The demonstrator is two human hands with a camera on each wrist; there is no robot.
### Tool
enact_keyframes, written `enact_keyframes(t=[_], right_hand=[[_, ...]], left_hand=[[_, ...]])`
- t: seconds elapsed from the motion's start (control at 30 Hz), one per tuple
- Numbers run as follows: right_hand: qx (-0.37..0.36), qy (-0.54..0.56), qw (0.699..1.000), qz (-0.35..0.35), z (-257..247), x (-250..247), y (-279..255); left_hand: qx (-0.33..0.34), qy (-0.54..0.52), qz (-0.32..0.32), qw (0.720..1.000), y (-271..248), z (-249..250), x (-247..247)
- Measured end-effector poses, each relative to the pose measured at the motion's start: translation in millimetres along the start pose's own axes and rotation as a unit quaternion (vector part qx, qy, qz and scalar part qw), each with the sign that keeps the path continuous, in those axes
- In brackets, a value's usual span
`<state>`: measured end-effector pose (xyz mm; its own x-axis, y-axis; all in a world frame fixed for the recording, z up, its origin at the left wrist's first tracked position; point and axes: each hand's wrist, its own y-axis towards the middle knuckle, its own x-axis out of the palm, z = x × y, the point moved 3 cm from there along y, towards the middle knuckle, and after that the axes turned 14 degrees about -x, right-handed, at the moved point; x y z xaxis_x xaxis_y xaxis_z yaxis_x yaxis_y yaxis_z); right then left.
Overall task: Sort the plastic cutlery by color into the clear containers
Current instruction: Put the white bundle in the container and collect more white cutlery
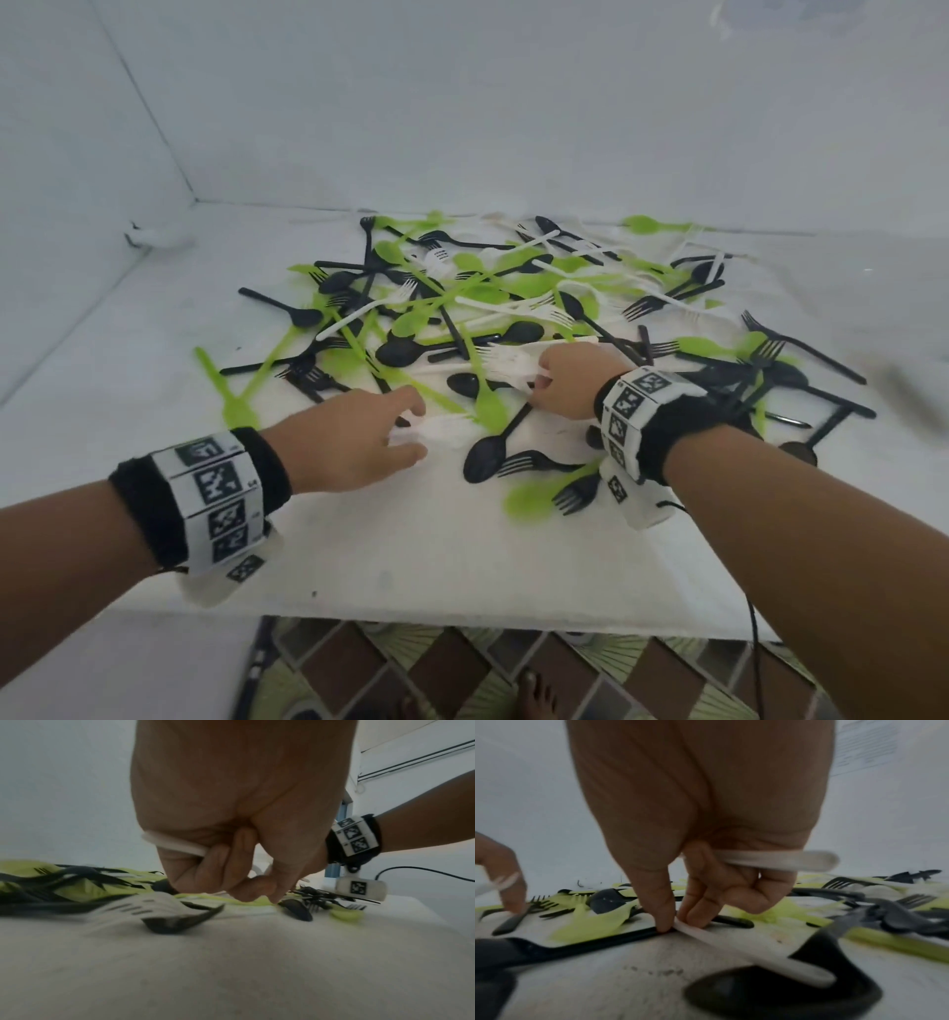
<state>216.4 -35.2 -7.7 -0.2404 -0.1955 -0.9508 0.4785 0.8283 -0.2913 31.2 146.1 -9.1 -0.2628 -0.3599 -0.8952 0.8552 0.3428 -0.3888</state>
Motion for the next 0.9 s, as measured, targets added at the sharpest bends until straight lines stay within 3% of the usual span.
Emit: enact_keyframes(t=[0.13, 0.3, 0.47, 0.57, 0.73, 0.9], right_hand=[[0.011, 0.087, 0.995, 0.053, 2.8, -4.1, 5.6], [0.030, 0.164, 0.973, 0.157, -6.5, -19.6, 14.0], [-0.010, 0.155, 0.978, 0.139, -29.3, -16.3, 36.1], [-0.026, 0.128, 0.985, 0.113, -35.5, -8.8, 48.1], [-0.039, 0.079, 0.992, 0.089, -35.8, -0.6, 65.1], [-0.038, 0.065, 0.995, 0.072, -38.6, 0.5, 72.0]], left_hand=[[-0.010, 0.061, -0.005, 0.998, 0.6, 18.6, 17.6], [-0.016, 0.052, 0.011, 0.998, 0.9, 34.0, 18.8], [-0.054, -0.010, 0.053, 0.997, -9.5, 36.5, 12.1], [-0.079, -0.098, 0.076, 0.989, -14.5, 28.6, 6.1], [-0.155, -0.246, 0.075, 0.954, -23.1, 4.1, 5.0], [-0.198, -0.420, 0.050, 0.884, -43.4, -12.9, 1.5]])
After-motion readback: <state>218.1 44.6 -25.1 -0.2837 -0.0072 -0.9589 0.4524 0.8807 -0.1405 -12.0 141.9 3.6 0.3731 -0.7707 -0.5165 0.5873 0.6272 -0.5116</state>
